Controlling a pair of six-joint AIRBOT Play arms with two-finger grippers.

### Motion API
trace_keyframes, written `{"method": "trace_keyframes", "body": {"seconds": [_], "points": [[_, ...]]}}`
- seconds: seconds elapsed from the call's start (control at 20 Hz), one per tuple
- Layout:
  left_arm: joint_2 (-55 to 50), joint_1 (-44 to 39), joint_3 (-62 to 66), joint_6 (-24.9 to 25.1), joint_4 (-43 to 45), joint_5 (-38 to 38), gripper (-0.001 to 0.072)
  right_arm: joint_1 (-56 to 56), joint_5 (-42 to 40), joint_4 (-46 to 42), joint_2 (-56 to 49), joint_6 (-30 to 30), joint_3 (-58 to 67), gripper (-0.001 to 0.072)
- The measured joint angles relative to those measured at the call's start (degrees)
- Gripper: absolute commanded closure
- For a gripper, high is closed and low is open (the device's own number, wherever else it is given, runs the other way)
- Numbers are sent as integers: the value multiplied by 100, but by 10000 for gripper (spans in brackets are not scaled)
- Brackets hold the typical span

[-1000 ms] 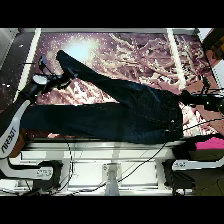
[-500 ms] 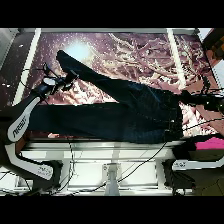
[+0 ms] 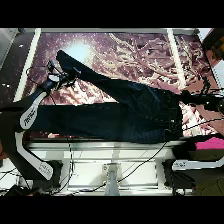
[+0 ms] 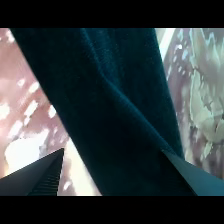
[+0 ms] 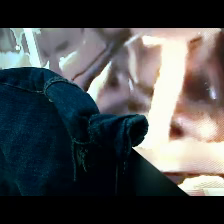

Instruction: Fold the clothes and pants, and hang the long-sleeved shirts on hangers.

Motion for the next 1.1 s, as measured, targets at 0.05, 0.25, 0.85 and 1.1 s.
{"method": "trace_keyframes", "body": {"seconds": [0.05, 0.25, 0.85, 1.1], "points": [[-50, 0, 55, 0, 13, -15, 177, 0, -2, 0, 0, 0, 0, 677], [-155, 2, 155, -42, 79, -39, 678, 0, -13, 0, 0, 0, 0, 676], [485, 98, 203, 4, 918, 199, 680, 0, 66, 7, 7, 0, 0, 677], [1493, 114, 203, 2, 2872, -955, 681, 0, 291, -61, 125, 2, 0, 677]]}}
